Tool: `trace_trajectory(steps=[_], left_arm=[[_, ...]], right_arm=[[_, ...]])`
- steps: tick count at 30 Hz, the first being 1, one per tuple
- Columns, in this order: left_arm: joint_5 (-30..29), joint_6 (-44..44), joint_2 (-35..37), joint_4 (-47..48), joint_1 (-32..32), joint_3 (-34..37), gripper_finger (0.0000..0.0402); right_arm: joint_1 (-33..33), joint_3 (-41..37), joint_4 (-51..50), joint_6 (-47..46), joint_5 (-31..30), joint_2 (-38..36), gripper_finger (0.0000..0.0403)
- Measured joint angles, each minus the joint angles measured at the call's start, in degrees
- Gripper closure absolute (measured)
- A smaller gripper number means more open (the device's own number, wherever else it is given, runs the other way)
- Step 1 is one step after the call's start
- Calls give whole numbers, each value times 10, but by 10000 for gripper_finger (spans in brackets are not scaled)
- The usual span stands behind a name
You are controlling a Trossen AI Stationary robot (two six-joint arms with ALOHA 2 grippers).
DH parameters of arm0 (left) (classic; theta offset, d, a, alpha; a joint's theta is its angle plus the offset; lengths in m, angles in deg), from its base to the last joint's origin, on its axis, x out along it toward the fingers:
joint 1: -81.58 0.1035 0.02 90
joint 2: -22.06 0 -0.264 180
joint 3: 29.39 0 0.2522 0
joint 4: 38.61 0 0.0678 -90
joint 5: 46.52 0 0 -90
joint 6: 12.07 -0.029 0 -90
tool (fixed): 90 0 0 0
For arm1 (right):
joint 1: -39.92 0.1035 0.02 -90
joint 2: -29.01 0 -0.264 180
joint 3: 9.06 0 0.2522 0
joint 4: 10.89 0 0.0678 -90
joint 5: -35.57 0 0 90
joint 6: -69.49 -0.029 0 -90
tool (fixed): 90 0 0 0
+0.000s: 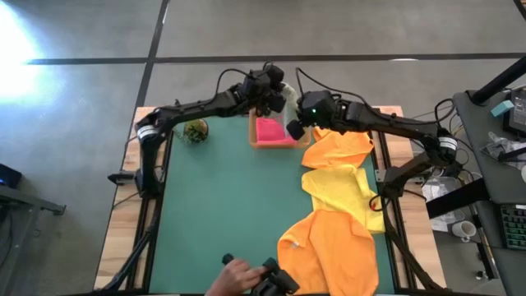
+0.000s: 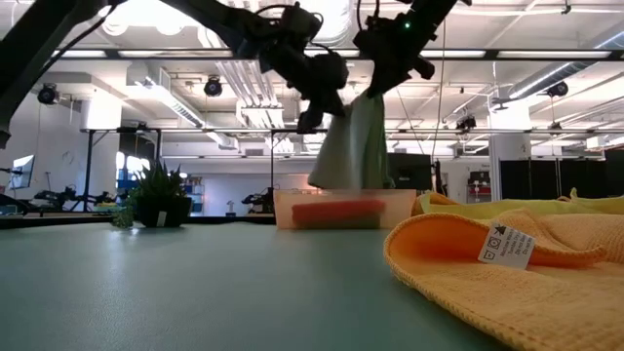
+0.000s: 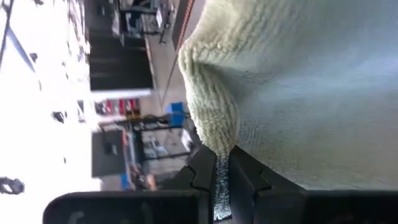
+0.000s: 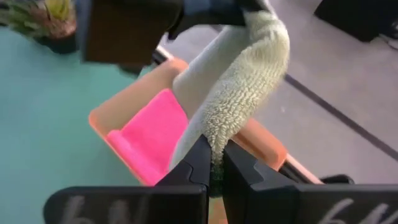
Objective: Fold microfiber towels
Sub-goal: Stack the green microfiber towel on top of the pink microfiber towel in the orange bin
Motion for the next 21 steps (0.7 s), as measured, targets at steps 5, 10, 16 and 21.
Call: trace_trajectory(steps=[5,10,16,21], left_arm=[[35,-25,-26,-76,4,0,394],[74,-25,-37,-142,5,0,394],[137,-24,-58,-196,5,0,394],[139,-24,-81,-192,5,0,394]], right_arm=[[7,0,-27,-1,-42,-3,392],[7,0,-33,-1,-63,-11,392],[7,0,-45,-2,-94,-23,392],[7,0,-42,-2,-94,-14,392]])
